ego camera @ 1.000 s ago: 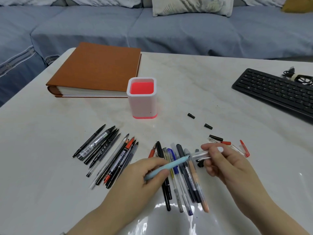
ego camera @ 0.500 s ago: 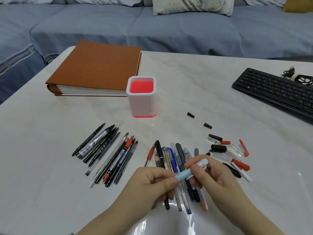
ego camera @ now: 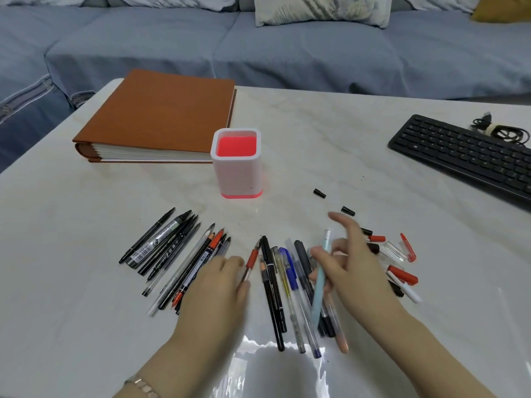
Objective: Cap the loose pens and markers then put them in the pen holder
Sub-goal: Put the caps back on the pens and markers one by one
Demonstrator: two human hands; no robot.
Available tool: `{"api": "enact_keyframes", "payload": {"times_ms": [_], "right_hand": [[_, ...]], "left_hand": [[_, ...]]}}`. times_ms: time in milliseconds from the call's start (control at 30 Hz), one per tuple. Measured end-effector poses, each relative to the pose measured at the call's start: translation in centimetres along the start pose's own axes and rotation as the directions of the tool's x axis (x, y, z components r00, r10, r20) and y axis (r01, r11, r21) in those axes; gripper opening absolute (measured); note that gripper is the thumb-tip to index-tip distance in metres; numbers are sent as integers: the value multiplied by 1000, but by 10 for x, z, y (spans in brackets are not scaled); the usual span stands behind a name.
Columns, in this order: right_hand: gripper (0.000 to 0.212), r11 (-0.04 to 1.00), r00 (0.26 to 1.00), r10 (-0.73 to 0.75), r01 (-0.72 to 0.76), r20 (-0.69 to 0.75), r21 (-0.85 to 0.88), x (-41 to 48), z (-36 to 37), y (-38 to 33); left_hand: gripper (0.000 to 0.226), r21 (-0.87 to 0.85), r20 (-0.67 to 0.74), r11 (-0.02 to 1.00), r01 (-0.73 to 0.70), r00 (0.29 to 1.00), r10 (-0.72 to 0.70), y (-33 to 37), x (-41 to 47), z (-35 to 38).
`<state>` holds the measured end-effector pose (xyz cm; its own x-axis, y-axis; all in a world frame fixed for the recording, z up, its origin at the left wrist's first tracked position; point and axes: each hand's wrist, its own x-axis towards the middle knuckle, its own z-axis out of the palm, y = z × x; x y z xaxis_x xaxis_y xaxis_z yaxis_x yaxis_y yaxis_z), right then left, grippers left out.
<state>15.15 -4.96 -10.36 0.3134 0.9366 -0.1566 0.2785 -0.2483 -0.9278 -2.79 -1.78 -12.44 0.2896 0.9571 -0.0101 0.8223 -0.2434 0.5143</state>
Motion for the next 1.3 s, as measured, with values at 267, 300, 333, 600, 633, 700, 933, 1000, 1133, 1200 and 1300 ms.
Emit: {"api": "enact_keyframes", "payload": {"times_ms": [267,300,333,600,633,700,933,1000,1133,1200,1300], "right_hand": [[28,766,958,-248,284,143,-576,14,42,22],[28,758,955,-265,293,136,-583,12,41,23],[27,765,952,-279,301,129,-569,10,39,24],[16,786,972,-229,156,-47,-599,8,-47,32],[16,778,973,-200,87,-114,-623,11,-61,37],[20,762,964,-130,-52,-231,-645,19,-81,45],[27,695,959,-3,-203,-284,-690,33,-95,68],[27,702,960,1,-200,-280,-684,32,-97,70],[25,739,963,38,-207,-266,-641,33,-107,71],[26,755,959,53,-221,-278,-618,31,-111,69],[25,810,949,-19,-170,-314,-562,24,-108,57]], "left_hand": [[19,44,46,991,125,991,-127,-8,1,-2],[18,2,36,991,135,990,-135,-8,1,-4],[17,-38,29,990,138,990,-136,-7,1,-6],[11,-301,78,952,56,996,-33,22,2,-12],[13,-317,84,947,44,996,-18,26,2,-11],[16,-341,95,940,30,995,2,33,3,-9],[16,-377,125,926,23,992,27,49,2,-5],[18,-380,132,925,23,991,29,50,2,-5],[17,-395,144,918,31,989,28,49,2,-6],[18,-404,151,914,30,988,35,48,1,-6],[19,-420,161,907,28,986,44,49,1,-8]]}}
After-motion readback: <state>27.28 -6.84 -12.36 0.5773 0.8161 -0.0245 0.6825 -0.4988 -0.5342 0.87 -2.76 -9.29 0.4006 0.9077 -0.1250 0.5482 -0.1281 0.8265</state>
